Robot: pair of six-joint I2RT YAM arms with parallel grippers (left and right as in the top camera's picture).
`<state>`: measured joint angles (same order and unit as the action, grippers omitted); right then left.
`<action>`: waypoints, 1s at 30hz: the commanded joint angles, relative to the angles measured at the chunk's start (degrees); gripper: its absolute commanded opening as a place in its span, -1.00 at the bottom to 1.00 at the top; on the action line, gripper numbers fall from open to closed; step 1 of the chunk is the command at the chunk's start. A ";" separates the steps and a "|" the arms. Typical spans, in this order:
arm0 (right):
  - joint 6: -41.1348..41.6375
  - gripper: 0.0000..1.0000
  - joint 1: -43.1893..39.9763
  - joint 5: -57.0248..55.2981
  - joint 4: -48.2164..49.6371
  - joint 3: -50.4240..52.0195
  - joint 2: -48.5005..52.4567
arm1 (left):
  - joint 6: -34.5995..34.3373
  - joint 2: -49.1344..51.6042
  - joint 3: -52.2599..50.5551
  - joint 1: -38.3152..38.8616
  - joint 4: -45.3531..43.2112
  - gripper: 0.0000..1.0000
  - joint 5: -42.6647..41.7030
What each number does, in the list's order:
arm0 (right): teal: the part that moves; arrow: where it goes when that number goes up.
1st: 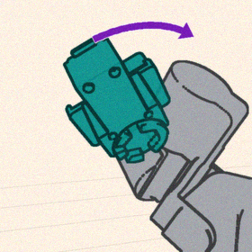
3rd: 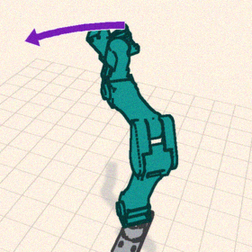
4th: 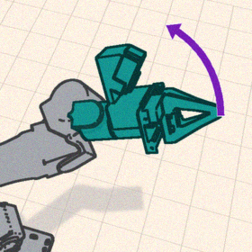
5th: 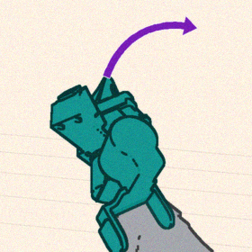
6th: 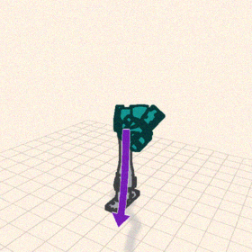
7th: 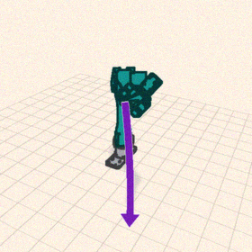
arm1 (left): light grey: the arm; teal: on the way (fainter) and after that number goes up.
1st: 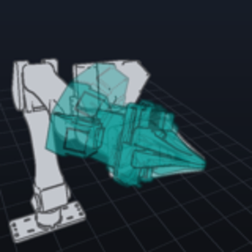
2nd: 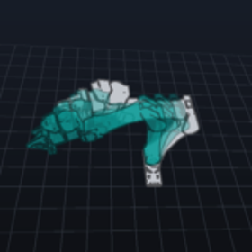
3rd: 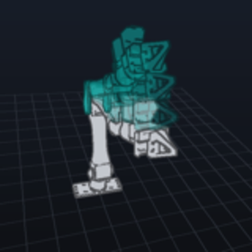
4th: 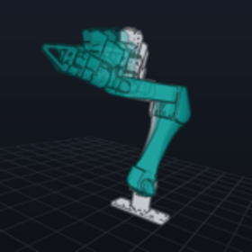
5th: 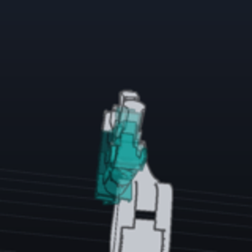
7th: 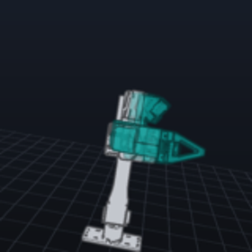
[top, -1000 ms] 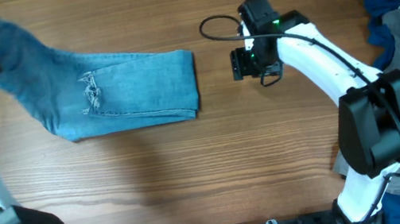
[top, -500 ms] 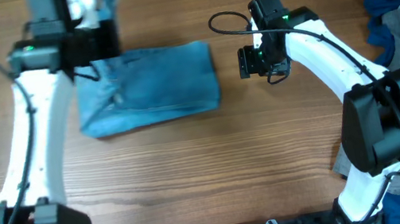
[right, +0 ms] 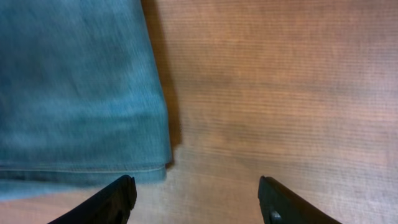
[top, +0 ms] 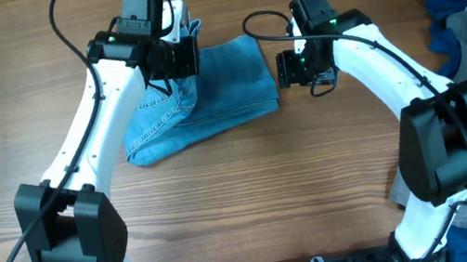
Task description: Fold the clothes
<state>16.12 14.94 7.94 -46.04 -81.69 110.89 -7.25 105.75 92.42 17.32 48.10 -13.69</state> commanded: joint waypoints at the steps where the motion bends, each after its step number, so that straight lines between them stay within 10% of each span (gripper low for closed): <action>1: -1.09 0.28 -0.02 1.09 3.34 2.71 -0.48 | -2.69 -0.57 0.90 0.46 -0.63 -0.92 -0.59; 10: 0.17 -0.29 0.44 3.30 10.23 3.48 1.51 | -2.73 -0.57 0.90 0.48 -0.68 -0.92 -0.63; 30: 0.79 -0.37 5.77 5.64 14.97 3.48 8.74 | -12.33 -0.57 0.90 5.90 -9.66 -0.92 -8.11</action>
<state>16.60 19.09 11.94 -31.27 -78.76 118.30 -15.05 105.75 92.42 20.29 40.80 -17.37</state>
